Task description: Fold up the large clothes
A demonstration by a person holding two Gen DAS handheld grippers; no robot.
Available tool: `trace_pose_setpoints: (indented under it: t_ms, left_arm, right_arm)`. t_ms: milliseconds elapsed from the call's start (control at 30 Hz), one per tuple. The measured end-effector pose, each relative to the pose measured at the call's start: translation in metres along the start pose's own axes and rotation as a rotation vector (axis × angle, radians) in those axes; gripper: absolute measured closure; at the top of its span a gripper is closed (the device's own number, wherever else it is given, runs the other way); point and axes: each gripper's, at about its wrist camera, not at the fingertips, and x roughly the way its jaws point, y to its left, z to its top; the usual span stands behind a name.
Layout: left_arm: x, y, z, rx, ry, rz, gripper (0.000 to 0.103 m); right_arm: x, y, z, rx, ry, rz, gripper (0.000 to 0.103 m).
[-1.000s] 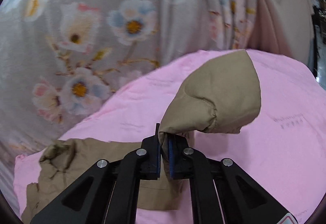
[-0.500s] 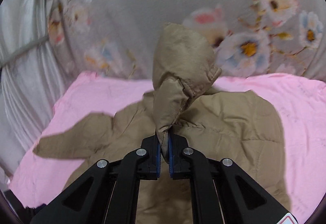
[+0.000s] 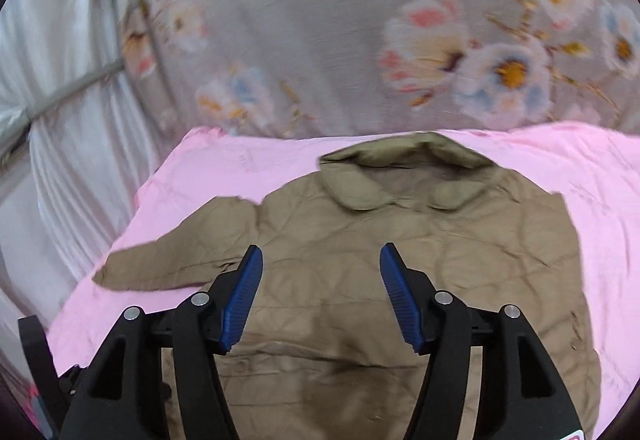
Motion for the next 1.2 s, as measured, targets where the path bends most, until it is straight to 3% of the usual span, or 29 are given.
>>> trace_pose_setpoints:
  t_ms: [67, 267, 400, 500, 567, 600, 633, 700, 767, 900, 967, 1100, 1200]
  left_arm:
    - [0.013, -0.009, 0.020, -0.014, 0.042, -0.091, 0.005]
    - [0.074, -0.025, 0.049, -0.130, 0.194, -0.244, 0.005]
    - [0.093, -0.035, 0.055, -0.184, 0.217, -0.266, 0.008]
    - [0.093, -0.045, 0.064, -0.142, 0.193, -0.255, 0.045]
    - [0.094, -0.051, 0.072, -0.108, 0.192, -0.216, 0.081]
    - [0.094, -0.053, 0.076, -0.092, 0.181, -0.193, 0.091]
    - [0.092, -0.055, 0.084, -0.073, 0.157, -0.181, 0.095]
    - [0.084, -0.055, 0.099, -0.055, 0.104, -0.182, 0.103]
    - [0.071, -0.055, 0.117, -0.038, 0.025, -0.182, 0.103]
    - [0.055, -0.055, 0.134, 0.001, -0.094, -0.119, 0.103]
    - [0.069, -0.052, 0.125, 0.024, -0.075, -0.071, 0.103]
    - [0.114, -0.052, 0.093, 0.057, 0.050, -0.039, 0.103]
    - [0.130, -0.059, 0.071, 0.100, 0.048, 0.001, 0.103]
  right_arm:
    - [-0.006, -0.036, -0.005, 0.069, 0.014, -0.062, 0.043]
    - [-0.008, -0.142, -0.041, 0.357, 0.088, -0.175, 0.042]
    - [0.001, -0.188, -0.063, 0.492, 0.139, -0.195, 0.042]
    - [0.009, -0.209, -0.067, 0.573, 0.134, -0.178, 0.045]
    - [0.013, -0.219, -0.066, 0.619, 0.119, -0.171, 0.045]
    - [0.016, -0.225, -0.065, 0.647, 0.112, -0.167, 0.046]
    - [0.019, -0.230, -0.062, 0.667, 0.105, -0.162, 0.049]
    - [0.029, -0.237, -0.055, 0.680, 0.099, -0.179, 0.085]
    - [0.035, -0.238, -0.044, 0.653, 0.093, -0.180, 0.098]
    - [0.017, -0.200, -0.014, 0.468, -0.027, -0.185, 0.099]
    - [0.017, -0.188, -0.012, 0.397, -0.025, -0.236, 0.099]
    - [0.048, -0.202, -0.036, 0.386, 0.115, -0.346, 0.099]
    - [0.058, -0.210, -0.049, 0.394, 0.165, -0.364, 0.100]
